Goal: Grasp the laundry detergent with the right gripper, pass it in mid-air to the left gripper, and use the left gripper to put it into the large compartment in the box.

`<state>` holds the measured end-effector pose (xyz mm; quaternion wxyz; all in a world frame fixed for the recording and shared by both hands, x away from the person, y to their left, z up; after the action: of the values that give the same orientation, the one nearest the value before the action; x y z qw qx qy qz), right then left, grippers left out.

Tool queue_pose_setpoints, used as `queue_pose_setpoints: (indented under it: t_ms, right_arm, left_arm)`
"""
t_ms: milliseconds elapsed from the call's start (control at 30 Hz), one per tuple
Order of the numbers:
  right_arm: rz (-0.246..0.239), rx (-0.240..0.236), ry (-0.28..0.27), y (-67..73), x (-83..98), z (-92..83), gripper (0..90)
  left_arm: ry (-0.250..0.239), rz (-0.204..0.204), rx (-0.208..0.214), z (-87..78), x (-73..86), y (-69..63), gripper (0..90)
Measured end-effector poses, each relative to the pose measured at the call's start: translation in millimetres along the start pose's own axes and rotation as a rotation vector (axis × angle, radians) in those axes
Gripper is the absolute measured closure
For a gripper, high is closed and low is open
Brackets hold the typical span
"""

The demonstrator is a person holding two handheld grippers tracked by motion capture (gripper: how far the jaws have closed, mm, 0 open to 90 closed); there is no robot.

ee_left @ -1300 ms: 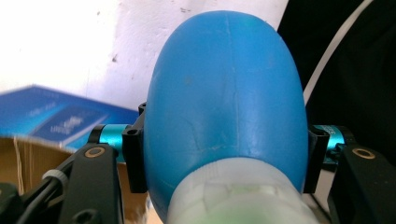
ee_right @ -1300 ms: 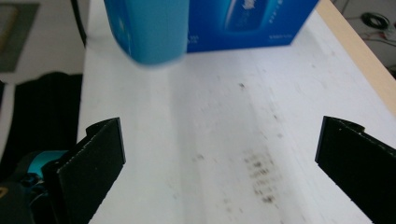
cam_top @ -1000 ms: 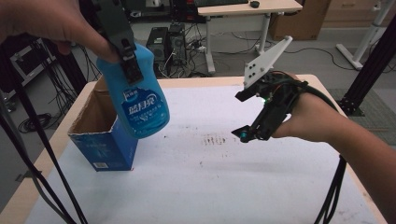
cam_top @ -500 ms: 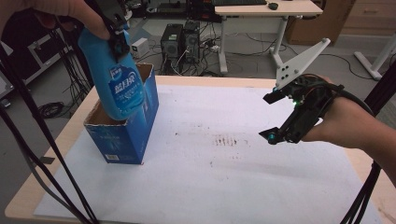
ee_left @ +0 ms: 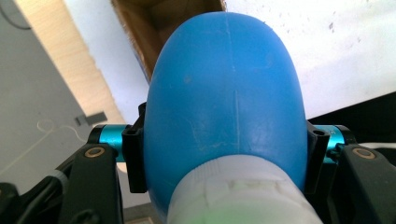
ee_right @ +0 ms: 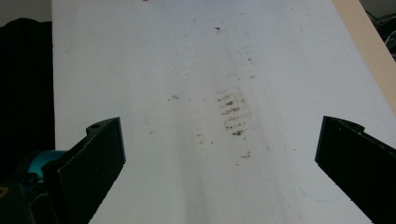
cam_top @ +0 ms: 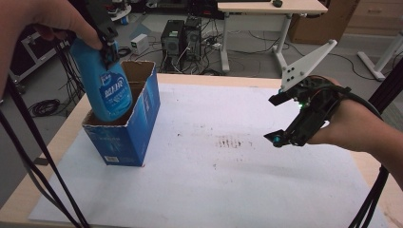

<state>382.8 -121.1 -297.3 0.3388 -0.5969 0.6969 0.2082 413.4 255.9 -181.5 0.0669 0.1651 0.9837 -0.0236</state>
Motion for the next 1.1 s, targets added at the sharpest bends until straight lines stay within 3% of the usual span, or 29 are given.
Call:
queue_pose_setpoints:
  t_ms: [133,300,333,367,400,633,800,1100]
  right_arm:
    - [0.006,0.004,0.001,-2.7,1.1,2.1,0.6]
    - [0.011,0.006,0.015,-4.7,2.9,3.8,0.6]
    - [0.011,0.006,0.015,-4.7,2.9,3.8,0.6]
    - [0.012,0.005,0.015,-5.3,3.2,4.3,0.6]
    - [0.017,0.005,0.023,-6.2,3.8,5.4,0.6]
    - [0.017,0.006,0.032,-6.5,4.2,11.8,0.6]
    - [0.015,0.004,0.039,-6.4,3.9,14.7,0.6]
    - [0.02,0.014,0.045,-4.5,5.7,16.2,0.6]
  left_arm:
    - [0.028,0.082,0.007,23.6,-1.5,3.6,38.0]
    - [0.043,0.253,0.006,54.8,-1.0,5.0,38.0]
    - [0.043,0.253,0.006,54.8,-1.0,5.0,37.9]
    - [0.055,0.317,0.013,67.3,0.1,6.4,37.9]
    - [0.061,0.352,0.021,74.8,1.0,7.5,37.9]
    - [0.054,0.512,0.043,106.4,6.7,9.3,37.9]
    - [0.045,0.541,0.042,117.7,7.5,11.3,37.9]
    - [0.052,0.548,0.062,135.4,9.7,15.5,37.8]
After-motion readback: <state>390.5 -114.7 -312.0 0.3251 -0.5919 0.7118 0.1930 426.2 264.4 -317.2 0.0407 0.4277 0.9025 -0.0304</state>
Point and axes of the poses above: each handheld gripper's, and its own axes: z roughly forward along the jaws, x roughly out of its underside, y roughly to its left, the point moved 4 cm from there along z, roughly forward along the jaws, and after that the axes turned 9 degrees about -y, right-handed, at the moved point
